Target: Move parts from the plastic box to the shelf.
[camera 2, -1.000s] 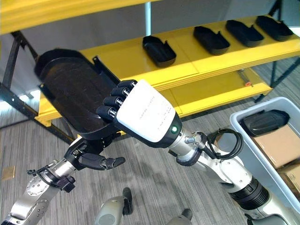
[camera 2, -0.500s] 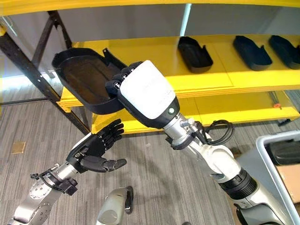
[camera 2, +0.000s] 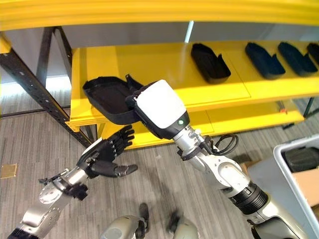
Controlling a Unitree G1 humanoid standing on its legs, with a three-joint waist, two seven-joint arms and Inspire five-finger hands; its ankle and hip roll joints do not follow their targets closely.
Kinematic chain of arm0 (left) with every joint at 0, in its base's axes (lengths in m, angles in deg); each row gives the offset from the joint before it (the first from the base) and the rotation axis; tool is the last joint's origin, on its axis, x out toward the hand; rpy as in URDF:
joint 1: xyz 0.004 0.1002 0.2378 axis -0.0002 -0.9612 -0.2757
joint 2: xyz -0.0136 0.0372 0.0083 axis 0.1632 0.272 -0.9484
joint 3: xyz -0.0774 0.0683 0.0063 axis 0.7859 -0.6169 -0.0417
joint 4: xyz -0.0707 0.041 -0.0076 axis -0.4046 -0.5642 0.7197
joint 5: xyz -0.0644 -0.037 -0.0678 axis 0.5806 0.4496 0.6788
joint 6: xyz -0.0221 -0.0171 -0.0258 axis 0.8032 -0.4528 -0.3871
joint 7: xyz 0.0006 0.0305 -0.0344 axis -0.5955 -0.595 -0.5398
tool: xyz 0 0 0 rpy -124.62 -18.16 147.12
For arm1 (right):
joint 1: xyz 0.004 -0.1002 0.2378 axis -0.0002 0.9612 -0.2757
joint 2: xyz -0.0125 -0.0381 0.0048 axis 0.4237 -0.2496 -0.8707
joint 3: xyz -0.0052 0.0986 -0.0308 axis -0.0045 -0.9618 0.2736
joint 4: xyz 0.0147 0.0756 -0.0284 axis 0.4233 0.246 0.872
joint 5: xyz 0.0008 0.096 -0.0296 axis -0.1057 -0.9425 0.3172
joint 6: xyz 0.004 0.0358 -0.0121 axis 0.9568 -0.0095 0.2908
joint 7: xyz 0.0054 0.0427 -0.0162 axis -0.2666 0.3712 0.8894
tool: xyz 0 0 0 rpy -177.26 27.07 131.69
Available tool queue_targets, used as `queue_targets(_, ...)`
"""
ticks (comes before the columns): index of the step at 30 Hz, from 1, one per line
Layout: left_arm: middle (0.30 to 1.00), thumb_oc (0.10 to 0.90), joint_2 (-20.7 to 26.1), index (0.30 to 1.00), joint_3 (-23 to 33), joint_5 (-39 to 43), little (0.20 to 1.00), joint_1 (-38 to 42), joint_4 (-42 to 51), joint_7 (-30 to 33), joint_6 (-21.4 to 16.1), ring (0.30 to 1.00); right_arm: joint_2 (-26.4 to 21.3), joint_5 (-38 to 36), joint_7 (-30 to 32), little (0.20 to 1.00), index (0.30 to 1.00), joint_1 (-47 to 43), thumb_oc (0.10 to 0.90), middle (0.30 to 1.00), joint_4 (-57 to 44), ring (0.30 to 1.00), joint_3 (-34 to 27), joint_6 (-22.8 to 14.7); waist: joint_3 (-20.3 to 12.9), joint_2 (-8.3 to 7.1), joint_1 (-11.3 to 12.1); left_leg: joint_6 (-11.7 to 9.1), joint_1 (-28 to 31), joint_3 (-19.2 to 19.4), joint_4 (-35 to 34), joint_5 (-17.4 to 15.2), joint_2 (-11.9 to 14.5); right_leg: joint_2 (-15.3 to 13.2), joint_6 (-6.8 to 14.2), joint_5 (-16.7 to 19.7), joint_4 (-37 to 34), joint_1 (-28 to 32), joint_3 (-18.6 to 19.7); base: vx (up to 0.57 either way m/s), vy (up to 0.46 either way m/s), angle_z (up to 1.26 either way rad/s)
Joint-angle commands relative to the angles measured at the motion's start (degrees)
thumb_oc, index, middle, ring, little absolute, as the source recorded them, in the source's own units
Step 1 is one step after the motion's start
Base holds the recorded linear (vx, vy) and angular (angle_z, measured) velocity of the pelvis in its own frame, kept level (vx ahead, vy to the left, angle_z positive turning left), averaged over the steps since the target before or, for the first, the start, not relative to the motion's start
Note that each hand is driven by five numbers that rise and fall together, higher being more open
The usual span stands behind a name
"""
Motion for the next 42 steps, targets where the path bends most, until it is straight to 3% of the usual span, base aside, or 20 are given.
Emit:
queue_targets(1,1.0,0.9,0.1,1.0,-1.9,0.0,1.0,-0.7,11.7,1.0,-4.0,1.0,3.4,0.8,4.9,0.3,0.3,-10.0,0.4,0.3,-0.4,0.3,-5.7,0.7,-3.3,1.15,4.0,-0.8,9.7,-6.1,-10.0,1.4,0.0,0.9,0.5,9.9,-4.1,4.4,5.6,0.15,-0.157,1.01)
queue_targets(3,1.0,0.9,0.2,1.0,-1.5,-1.4,1.0,-2.1,11.8,0.0,-4.0,1.0,1.4,-1.0,4.4,0.3,0.3,-6.5,0.4,0.3,-0.3,0.3,-8.1,-0.7,-4.5,0.98,2.8,-0.8,9.6,-7.5,-9.0,0.8,-0.5,2.4,0.1,8.2,-5.5,6.6,7.5,0.22,-0.162,0.61)
queue_targets(5,1.0,0.9,0.5,1.0,-0.2,0.3,1.0,-4.0,12.6,-0.4,-4.2,1.0,-1.6,-3.2,2.8,0.3,0.3,-4.1,0.4,0.3,-2.5,0.3,-9.9,-0.9,-5.6,1.28,2.8,-2.2,10.0,-6.8,-9.2,1.7,0.3,3.4,-0.4,6.2,-4.9,8.4,5.4,0.19,-0.136,0.8)
queue_targets(10,1.0,0.9,0.3,1.0,1.8,0.7,1.0,-6.3,14.3,-1.3,-4.3,1.0,-1.6,-2.7,1.8,0.3,0.3,-7.8,0.4,0.3,1.5,0.3,-7.3,2.3,-6.5,1.99,3.8,-4.1,11.4,-5.4,-12.0,4.2,2.4,5.4,-1.3,2.8,-5.1,11.0,1.5,0.11,-0.077,0.15)
queue_targets(16,1.0,0.9,0.0,1.0,3.2,1.9,1.0,-8.1,15.2,-2.6,-3.9,1.0,-2.0,-2.1,1.3,0.3,0.3,-8.5,0.4,0.3,6.6,0.3,-7.2,4.3,-5.8,2.53,4.1,-4.9,11.2,-4.4,-12.0,5.4,3.8,6.1,-2.8,0.2,-1.9,10.9,-0.6,0.08,-0.007,-0.02)
queue_targets(21,1.0,0.9,0.4,1.0,3.2,2.4,1.0,-7.4,14.2,-3.2,-4.8,1.0,-2.4,-1.7,2.1,0.3,0.3,-9.1,0.4,0.3,12.6,0.3,-7.9,6.6,-4.2,3.01,4.1,-4.5,10.5,-5.0,-11.4,5.1,3.1,6.5,-3.4,-1.6,1.6,9.2,-1.2,-0.01,0.063,0.16)
queue_targets(25,1.0,0.9,0.0,1.0,3.4,4.8,1.0,-5.5,13.9,-3.4,-2.8,1.0,-3.7,-1.0,2.5,0.3,0.3,-6.5,0.4,0.3,12.8,0.3,-10.0,5.8,-3.1,2.93,3.0,-3.8,8.5,-5.8,-9.0,4.1,1.7,7.2,-3.8,-2.7,3.3,8.2,-0.1,-0.11,0.101,0.04)
queue_targets(29,1.0,0.9,-0.6,1.0,1.9,2.4,1.0,-3.4,14.0,-2.9,0.6,1.0,-2.3,0.1,2.9,0.3,0.3,-4.3,0.4,0.3,12.8,0.3,-10.4,8.2,-0.4,2.38,2.5,-1.4,7.5,-10.9,-4.9,2.1,0.3,5.4,-2.6,0.3,17.7,2.0,8.4,-0.06,-0.085,0.16)
queue_targets(30,1.0,0.9,-0.8,1.0,2.2,1.5,1.0,-3.6,14.7,-2.8,2.0,1.0,-1.5,0.0,3.4,0.3,0.3,-2.9,0.4,0.3,14.0,0.3,-10.8,8.0,-0.3,2.14,3.1,-1.2,6.6,-12.0,-3.0,1.9,0.7,2.6,-3.0,1.0,19.6,2.2,10.2,0.04,-0.316,0.7)
queue_targets(32,1.0,0.9,0.1,1.0,2.7,1.0,1.0,-4.9,14.3,-3.3,-0.1,1.0,-2.2,0.1,5.2,0.3,0.3,0.2,0.4,0.3,13.8,0.3,-12.1,5.7,-0.8,2.14,3.6,-2.4,4.8,-15.1,-2.9,3.2,1.9,2.9,-3.3,-4.0,12.5,8.0,12.8,0.03,-0.433,0.89)
queue_targets(35,1.0,0.9,1.8,1.0,4.6,3.7,1.0,-4.7,13.2,-4.4,-3.0,1.0,-2.8,0.4,3.6,0.3,0.3,-3.1,0.4,0.3,15.0,0.3,-12.0,6.7,0.6,2.46,5.2,-5.4,2.7,-15.4,-5.4,6.3,4.3,4.0,-1.8,-4.6,6.1,9.5,9.6,-0.21,-0.335,0.79)
queue_targets(37,1.0,0.9,0.9,1.0,5.5,3.7,1.0,-2.7,12.7,-7.5,-2.6,1.0,-3.7,0.5,2.7,0.3,0.3,-5.1,0.4,0.3,16.1,0.3,-12.4,8.1,1.5,3.03,5.0,-7.9,2.2,-10.8,-9.8,10.9,8.8,4.1,-1.9,-5.6,6.2,9.2,5.7,-0.24,-0.223,0.27)
queue_targets(39,1.0,0.9,0.7,1.0,4.8,3.0,1.0,-1.5,13.1,-8.6,-2.2,1.0,-4.7,0.0,3.1,0.3,0.3,-5.0,0.4,0.3,17.8,0.3,-13.0,8.7,1.8,3.37,4.4,-9.1,2.1,-8.1,-12.2,13.6,11.0,4.1,-2.4,-6.1,6.7,8.9,4.1,-0.12,-0.114,0.83)
queue_targets(42,1.0,0.9,0.9,1.0,4.0,3.6,1.0,-0.7,13.5,-7.7,-1.3,1.0,-5.9,-0.2,3.9,0.3,0.3,-5.3,0.4,0.3,20.7,0.3,-12.3,9.4,2.0,4.14,4.1,-9.6,2.2,-7.2,-14.6,16.0,11.9,4.1,-2.9,-6.8,8.3,8.5,2.7,-0.03,-0.05,0.59)
